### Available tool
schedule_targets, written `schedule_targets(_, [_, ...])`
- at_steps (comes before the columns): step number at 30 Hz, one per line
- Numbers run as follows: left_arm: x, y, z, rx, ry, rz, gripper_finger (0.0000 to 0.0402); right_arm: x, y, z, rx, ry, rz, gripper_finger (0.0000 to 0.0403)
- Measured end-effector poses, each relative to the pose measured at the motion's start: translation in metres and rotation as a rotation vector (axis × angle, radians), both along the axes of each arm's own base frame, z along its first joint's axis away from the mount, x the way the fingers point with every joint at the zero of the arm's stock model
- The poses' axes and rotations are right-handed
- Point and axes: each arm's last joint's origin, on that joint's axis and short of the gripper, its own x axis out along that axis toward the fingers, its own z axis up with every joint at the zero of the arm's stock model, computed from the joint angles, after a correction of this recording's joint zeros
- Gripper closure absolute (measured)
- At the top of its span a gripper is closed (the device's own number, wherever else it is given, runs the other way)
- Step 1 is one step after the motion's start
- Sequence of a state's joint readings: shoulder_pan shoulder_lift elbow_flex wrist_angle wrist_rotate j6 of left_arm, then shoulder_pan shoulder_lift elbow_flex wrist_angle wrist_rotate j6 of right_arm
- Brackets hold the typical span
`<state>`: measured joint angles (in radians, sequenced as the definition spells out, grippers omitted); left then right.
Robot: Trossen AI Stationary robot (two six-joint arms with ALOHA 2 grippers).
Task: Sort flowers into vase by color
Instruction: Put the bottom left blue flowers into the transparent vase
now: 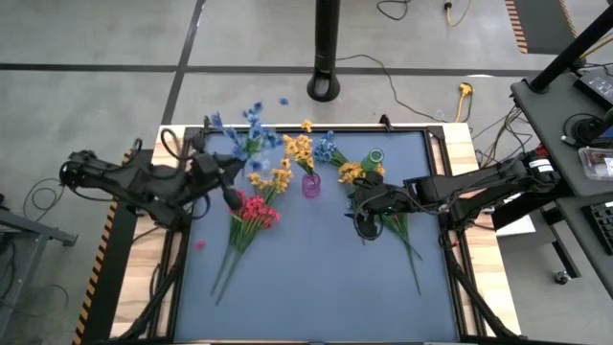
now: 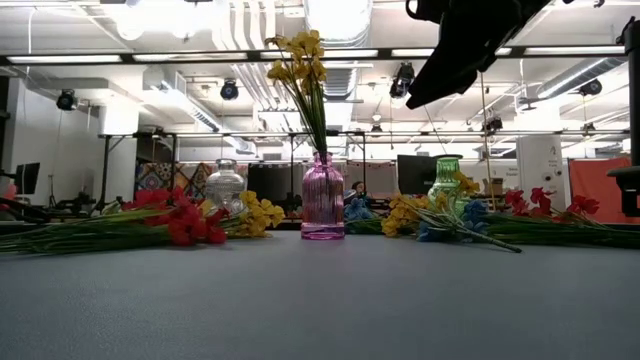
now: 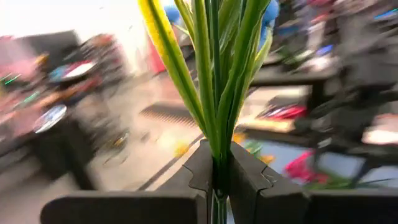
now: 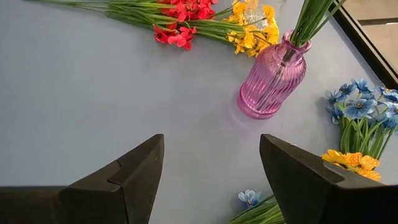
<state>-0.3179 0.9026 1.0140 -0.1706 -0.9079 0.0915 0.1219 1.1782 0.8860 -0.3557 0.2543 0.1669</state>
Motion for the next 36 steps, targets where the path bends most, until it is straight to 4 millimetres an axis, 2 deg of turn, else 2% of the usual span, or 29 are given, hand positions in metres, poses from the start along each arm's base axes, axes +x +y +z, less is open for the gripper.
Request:
schedule_targets(2, [0.002,0.004,-0.003,0.048,-0.039,-0.091,0.0389,0.0,0.0,0.0,-0.004,-0.004,0.003,0.0145])
schedule_targets(5, [0.0,0.016,-0.015,0.083,-0.101,-0.085,0.0389,0.001,0.0,0.001,-0.005,-0.013,0.006,0.0148])
schedule_targets(13, [-0.006,0.055,-0.083,0.12,-0.207,-0.001,0.0389,0.001,0.0,0.0,-0.006,-0.019,0.006,0.0148])
schedule_targets(19, [-0.013,0.081,-0.118,0.128,-0.269,0.02,0.0389,0.002,0.0,0.0,-0.005,-0.024,0.007,0.015])
schedule_targets(27, [-0.018,0.104,-0.141,0.104,-0.328,0.069,0.0389,0.002,0.0,0.0,-0.005,-0.026,0.007,0.015])
schedule_targets(36, [-0.003,0.114,-0.158,0.037,-0.245,0.07,0.0389,0.002,0.0,0.0,-0.007,-0.028,0.009,0.0146])
